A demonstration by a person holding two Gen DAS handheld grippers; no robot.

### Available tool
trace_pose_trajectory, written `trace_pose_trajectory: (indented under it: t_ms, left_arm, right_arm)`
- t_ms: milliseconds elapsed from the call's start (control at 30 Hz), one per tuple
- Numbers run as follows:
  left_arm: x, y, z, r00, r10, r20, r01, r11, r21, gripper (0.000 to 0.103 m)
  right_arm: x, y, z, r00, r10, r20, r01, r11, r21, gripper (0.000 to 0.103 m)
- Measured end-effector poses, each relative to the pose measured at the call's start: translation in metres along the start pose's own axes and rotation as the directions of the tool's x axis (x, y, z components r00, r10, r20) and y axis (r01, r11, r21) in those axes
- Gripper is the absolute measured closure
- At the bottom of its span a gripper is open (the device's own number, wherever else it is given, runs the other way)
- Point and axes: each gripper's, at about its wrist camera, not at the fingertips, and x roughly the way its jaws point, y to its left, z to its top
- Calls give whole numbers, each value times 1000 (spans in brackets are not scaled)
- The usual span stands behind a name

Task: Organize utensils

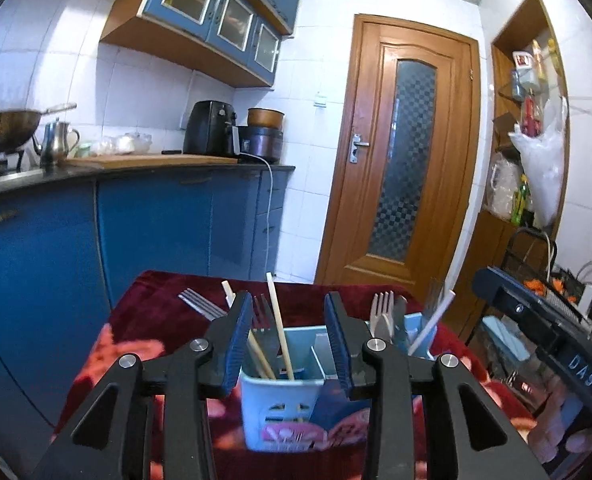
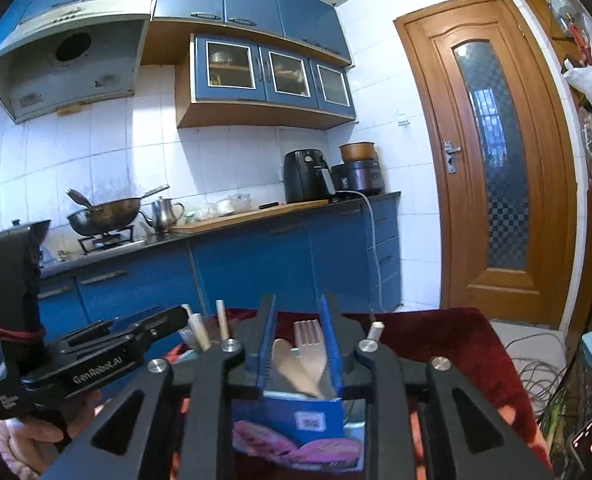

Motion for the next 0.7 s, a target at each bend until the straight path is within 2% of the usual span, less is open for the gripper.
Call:
trace_pose_trajectory:
  t_ms: [200, 400, 700]
  left_arm:
    - [-43, -13, 3, 999, 30, -24, -28, 998, 64, 65]
    - [-83, -12, 1, 998, 42, -56, -40, 998, 41, 65]
    - [-120, -5, -32, 990, 71, -123, -67, 997, 31, 65]
  right_arm:
    - [-32, 21, 2, 1000, 16, -23, -16, 1000, -3, 75]
    - [-66, 41, -6, 997, -10, -78, 8, 1000, -28, 74]
    - [-98, 55, -33, 986, -71, -152, 61, 996, -64, 68]
